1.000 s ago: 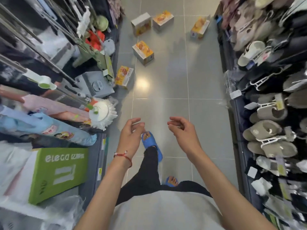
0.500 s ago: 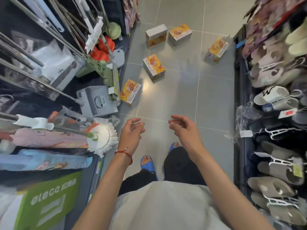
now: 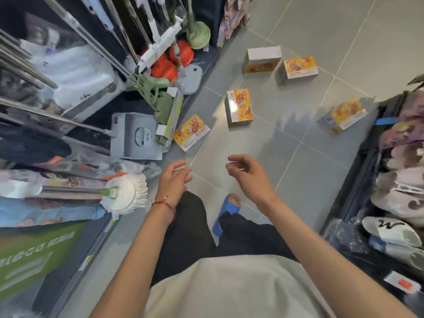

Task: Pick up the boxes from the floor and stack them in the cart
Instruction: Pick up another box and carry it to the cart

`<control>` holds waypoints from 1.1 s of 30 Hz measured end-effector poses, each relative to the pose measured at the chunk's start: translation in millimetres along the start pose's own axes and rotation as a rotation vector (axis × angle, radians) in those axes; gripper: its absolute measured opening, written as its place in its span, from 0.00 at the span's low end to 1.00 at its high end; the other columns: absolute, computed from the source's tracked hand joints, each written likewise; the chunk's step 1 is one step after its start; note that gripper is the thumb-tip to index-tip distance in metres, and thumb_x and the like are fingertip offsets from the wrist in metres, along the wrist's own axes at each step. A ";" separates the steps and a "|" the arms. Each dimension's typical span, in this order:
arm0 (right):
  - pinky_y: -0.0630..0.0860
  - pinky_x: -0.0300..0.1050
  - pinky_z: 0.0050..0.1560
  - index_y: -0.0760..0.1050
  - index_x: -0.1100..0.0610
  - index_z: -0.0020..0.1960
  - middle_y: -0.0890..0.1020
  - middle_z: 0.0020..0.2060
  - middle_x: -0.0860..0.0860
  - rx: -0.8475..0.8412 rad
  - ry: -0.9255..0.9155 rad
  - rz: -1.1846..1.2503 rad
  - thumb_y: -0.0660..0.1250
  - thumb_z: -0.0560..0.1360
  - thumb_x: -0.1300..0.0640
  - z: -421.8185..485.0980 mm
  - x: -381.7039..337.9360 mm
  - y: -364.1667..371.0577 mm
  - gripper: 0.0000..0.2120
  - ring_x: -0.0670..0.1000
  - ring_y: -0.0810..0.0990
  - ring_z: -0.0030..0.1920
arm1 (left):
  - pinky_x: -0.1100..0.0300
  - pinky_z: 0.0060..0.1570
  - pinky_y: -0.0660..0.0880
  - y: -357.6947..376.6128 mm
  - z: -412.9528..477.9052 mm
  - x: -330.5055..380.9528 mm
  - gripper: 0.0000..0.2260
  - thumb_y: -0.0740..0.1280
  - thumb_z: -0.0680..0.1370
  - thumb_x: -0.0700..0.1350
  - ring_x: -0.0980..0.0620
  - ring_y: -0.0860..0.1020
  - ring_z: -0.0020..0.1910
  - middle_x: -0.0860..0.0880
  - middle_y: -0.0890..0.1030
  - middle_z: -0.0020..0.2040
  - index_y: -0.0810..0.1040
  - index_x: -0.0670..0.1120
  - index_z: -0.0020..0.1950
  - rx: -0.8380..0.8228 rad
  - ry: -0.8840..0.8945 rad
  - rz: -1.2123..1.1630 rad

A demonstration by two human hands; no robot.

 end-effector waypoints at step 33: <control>0.76 0.39 0.44 0.80 0.54 0.58 0.82 0.47 0.48 -0.135 0.101 -0.393 0.67 0.80 0.63 550.3 125.0 104.5 0.09 0.46 0.81 0.46 | 0.75 0.23 0.68 60.9 487.0 -125.3 0.11 0.64 0.80 0.38 0.68 0.74 0.22 0.46 0.79 0.58 0.79 0.42 0.62 0.447 -0.333 -0.128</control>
Point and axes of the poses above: each hand's wrist, its own z-axis towards the middle knuckle, its own y-axis out of the palm, x = y × z, the point moved 4 cm from there along z, towards the middle knuckle
